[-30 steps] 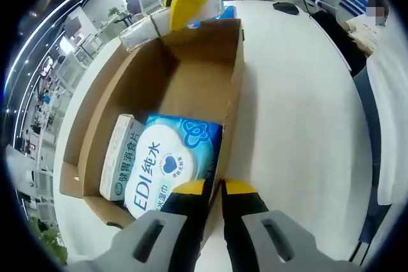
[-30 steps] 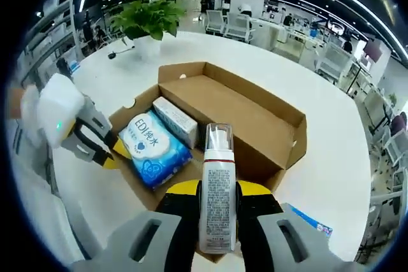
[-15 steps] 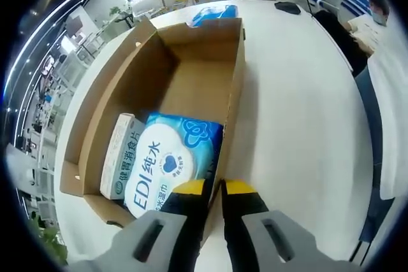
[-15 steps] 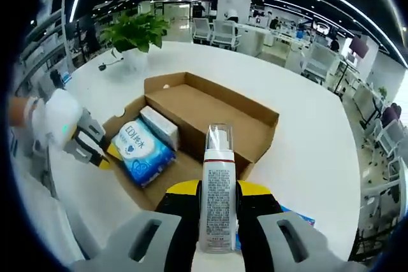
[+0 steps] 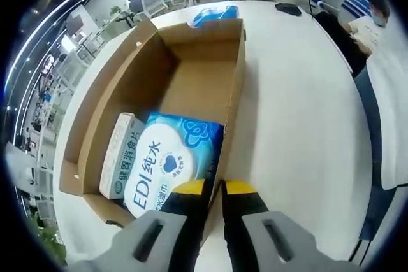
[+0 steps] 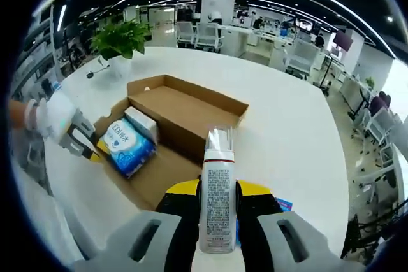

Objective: Operate the shoe box by opening the lid, removing the specified soft item, and placing it in the target area until the item is outside and the box remains undamaged.

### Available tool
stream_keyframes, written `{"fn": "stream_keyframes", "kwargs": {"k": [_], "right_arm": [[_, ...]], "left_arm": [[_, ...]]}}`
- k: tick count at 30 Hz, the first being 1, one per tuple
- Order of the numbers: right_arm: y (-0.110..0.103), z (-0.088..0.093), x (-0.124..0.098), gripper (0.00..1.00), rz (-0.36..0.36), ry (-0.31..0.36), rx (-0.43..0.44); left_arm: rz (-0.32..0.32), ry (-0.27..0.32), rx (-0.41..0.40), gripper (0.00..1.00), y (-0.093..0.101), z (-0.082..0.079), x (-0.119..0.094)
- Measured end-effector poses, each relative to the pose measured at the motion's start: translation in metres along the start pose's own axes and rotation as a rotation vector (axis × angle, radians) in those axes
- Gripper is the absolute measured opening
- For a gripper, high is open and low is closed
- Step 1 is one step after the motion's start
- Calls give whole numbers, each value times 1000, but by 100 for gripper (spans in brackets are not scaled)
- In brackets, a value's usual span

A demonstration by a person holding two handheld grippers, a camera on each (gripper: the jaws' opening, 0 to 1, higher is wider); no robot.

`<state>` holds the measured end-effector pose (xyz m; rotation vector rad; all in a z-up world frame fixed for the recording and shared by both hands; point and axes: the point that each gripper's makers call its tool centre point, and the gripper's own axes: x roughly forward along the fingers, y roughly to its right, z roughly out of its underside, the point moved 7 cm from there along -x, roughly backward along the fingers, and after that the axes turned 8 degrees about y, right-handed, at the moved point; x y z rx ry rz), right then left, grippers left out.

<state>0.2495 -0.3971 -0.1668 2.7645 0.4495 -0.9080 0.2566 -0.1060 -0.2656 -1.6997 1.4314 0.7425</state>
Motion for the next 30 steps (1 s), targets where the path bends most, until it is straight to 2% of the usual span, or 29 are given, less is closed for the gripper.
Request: {"fn": "stream_keyframes", "kwargs": {"k": [6,11,21,30], "right_arm": [[27,17,-12,19,57,-8,51],[47,24,-17,19,93,-11,76],[79,40,-24,19,140,-15,123],[103,65,-28,19,176,-35,172]], "left_arm": [[-2,-2,-7,8,1,0,0],[1,-1,-7,8,-1,-1,0],[-4,-1,-1,9,-1,0,1],[0,-4,-4,9,-1,-1,1]]}}
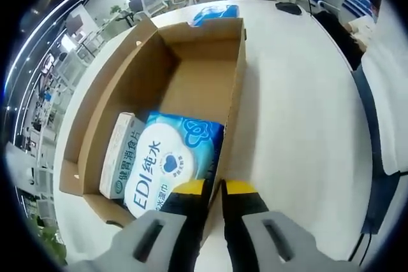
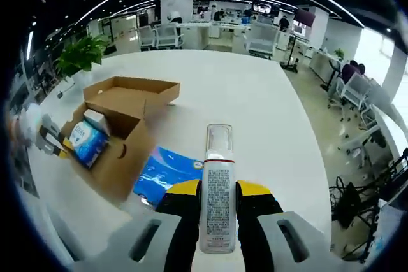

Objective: Operate the shoe box by opening the lid, removing the specified soft item, and placing it in the target area until the item is outside and the box remains undamaged.

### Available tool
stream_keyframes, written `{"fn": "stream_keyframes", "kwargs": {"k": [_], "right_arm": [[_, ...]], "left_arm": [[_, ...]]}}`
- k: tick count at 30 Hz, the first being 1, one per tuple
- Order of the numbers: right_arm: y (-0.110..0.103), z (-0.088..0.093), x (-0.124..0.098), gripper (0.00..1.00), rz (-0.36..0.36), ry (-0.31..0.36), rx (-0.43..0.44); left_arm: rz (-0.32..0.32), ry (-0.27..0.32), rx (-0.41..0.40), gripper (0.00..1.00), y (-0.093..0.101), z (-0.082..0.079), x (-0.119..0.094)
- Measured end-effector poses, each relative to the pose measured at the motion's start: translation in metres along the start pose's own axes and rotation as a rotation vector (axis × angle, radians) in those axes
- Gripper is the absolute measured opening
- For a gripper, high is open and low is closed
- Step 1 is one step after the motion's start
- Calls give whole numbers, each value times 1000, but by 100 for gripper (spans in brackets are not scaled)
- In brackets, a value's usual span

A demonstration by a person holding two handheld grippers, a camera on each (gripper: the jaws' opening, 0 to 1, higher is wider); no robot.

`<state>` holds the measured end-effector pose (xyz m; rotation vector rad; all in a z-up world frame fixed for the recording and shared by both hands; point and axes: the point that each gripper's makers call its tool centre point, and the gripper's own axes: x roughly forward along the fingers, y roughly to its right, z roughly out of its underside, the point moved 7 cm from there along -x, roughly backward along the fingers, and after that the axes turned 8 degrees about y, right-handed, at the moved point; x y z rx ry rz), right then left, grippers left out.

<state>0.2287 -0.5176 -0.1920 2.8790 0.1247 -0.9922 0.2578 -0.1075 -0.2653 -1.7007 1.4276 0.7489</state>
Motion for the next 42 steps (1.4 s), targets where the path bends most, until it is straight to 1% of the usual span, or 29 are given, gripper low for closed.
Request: {"fn": "stream_keyframes", "kwargs": {"k": [3,9,15,18,29,42], "right_arm": [[7,7,1,19,11,-6,18],[14,21,4,19,22,-24,43],[18,33,7,19,30,-41,55],[20,38,7,19,41,-39,78],[27,65,9,19,60,-74,123],[30,84,21,19,62,-104,166]], "left_arm": [[0,0,1,9,0,1,0],[-2,0,-3,9,0,1,0],[-2,-1,-5,9,0,0,0],[1,-4,2,8,0,1,0],[5,-4,3,8,0,1,-1],[8,-6,3,8,0,0,0]]}}
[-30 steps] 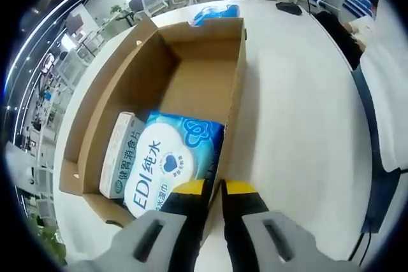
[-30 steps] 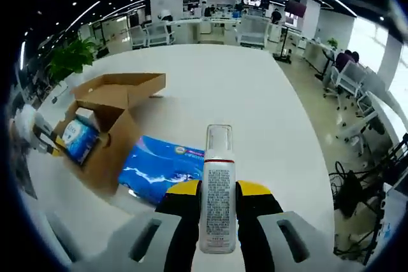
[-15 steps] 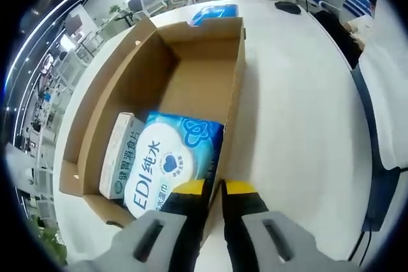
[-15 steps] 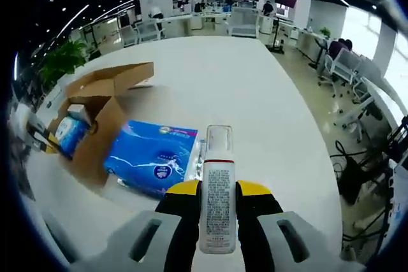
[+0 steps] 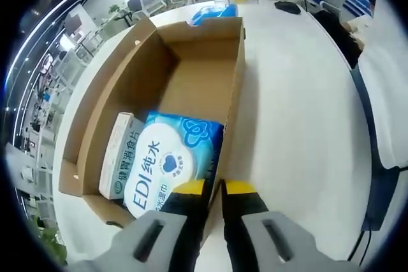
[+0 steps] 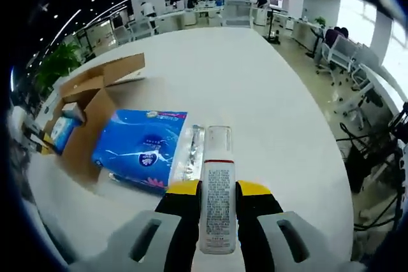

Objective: Operate the shoe box by opening the lid, removing the specified soft item, and placing it in the target area until the item is outside and the box remains undamaged.

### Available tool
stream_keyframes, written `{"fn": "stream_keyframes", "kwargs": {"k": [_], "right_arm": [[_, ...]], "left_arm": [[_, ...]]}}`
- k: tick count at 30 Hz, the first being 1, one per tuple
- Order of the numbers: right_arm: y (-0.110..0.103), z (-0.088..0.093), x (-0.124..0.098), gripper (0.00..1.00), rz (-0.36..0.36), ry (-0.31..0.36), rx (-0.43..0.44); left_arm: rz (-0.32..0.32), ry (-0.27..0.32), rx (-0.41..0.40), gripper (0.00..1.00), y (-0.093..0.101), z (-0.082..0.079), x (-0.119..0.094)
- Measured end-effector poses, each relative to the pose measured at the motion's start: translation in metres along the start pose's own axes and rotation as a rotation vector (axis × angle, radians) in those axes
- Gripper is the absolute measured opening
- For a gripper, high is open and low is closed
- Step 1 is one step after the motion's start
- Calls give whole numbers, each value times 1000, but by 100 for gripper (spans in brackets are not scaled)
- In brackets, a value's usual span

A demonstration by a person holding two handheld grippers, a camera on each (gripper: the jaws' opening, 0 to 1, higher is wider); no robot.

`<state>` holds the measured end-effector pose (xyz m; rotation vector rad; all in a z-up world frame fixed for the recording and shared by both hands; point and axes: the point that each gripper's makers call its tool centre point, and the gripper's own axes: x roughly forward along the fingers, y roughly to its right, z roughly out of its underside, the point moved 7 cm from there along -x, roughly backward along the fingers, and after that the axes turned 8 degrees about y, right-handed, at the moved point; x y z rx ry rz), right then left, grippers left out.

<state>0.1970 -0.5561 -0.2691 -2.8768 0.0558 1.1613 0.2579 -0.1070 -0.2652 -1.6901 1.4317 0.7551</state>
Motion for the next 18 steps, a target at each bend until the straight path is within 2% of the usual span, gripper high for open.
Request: {"fn": "stream_keyframes", "kwargs": {"k": [18], "right_arm": [[0,24,15,19,-5,-64,19]], "left_arm": [[1,2,-1,8,0,0,0]]}}
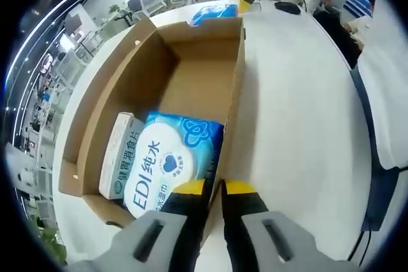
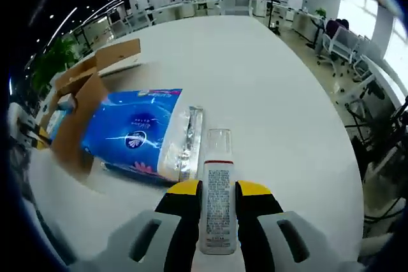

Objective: Operate the shoe box by opening the lid, removing the specified soft item, and placing it in the target area until the item is outside and the box remains undamaged.

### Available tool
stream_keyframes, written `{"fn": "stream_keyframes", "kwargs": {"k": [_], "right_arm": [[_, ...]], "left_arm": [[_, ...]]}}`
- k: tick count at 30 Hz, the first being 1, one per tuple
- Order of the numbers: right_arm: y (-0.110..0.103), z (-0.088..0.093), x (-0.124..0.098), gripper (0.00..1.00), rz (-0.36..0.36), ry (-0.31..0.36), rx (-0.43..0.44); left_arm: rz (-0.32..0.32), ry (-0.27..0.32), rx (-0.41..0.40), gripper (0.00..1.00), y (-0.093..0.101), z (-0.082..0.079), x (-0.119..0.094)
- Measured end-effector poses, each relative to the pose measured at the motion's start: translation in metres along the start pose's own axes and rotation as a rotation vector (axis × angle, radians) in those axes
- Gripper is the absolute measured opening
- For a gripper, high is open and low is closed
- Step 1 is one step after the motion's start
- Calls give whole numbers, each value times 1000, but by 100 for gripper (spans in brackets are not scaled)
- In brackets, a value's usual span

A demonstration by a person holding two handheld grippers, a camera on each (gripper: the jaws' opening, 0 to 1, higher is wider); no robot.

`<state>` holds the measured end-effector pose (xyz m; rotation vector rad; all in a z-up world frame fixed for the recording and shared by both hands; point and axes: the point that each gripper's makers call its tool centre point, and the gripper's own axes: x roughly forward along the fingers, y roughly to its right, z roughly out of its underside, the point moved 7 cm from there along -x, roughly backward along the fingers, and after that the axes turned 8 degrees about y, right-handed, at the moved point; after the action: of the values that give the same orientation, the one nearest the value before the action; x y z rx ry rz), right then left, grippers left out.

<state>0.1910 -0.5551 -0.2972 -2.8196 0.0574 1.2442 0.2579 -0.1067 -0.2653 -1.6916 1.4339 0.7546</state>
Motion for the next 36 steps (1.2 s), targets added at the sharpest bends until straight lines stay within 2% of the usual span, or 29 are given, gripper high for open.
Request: {"fn": "stream_keyframes", "kwargs": {"k": [17,36], "right_arm": [[-1,11,5,19,-7,-24,-4],[-3,9,6,20,-15,-10,-19]], "left_arm": [[-2,-1,1,8,1,0,0],[-4,2,-2,8,0,0,0]]}}
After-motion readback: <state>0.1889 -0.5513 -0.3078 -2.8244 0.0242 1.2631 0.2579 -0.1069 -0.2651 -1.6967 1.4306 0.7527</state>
